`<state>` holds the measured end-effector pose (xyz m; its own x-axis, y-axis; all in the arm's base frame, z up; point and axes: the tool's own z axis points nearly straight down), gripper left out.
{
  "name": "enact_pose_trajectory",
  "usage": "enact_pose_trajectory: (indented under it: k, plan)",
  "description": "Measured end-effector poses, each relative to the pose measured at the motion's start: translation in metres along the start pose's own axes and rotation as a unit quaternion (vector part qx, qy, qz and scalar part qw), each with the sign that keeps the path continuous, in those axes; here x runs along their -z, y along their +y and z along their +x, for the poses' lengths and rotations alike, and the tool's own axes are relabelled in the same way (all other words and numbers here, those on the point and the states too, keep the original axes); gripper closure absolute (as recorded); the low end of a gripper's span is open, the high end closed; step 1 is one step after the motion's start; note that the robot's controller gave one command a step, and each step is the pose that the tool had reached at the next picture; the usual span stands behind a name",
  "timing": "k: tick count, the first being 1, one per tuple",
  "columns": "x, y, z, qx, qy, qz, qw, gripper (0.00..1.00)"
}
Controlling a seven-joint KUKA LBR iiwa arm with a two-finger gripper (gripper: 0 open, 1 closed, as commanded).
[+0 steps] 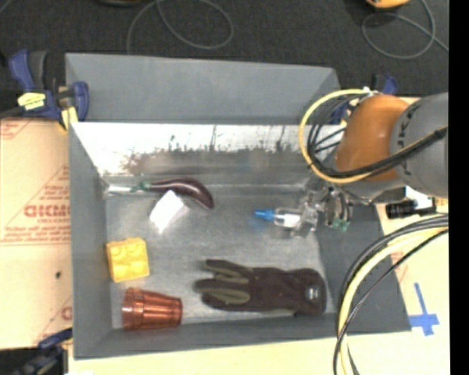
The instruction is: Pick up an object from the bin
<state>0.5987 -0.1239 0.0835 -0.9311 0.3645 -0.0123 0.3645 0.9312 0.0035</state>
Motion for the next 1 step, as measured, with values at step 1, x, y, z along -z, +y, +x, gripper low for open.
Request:
enact_pose_trajectory:
  k: [1]
  plan:
    - [0.0147,-0.0002,0.0002,0.000,0.0008,0.000,1.0000,1.00]
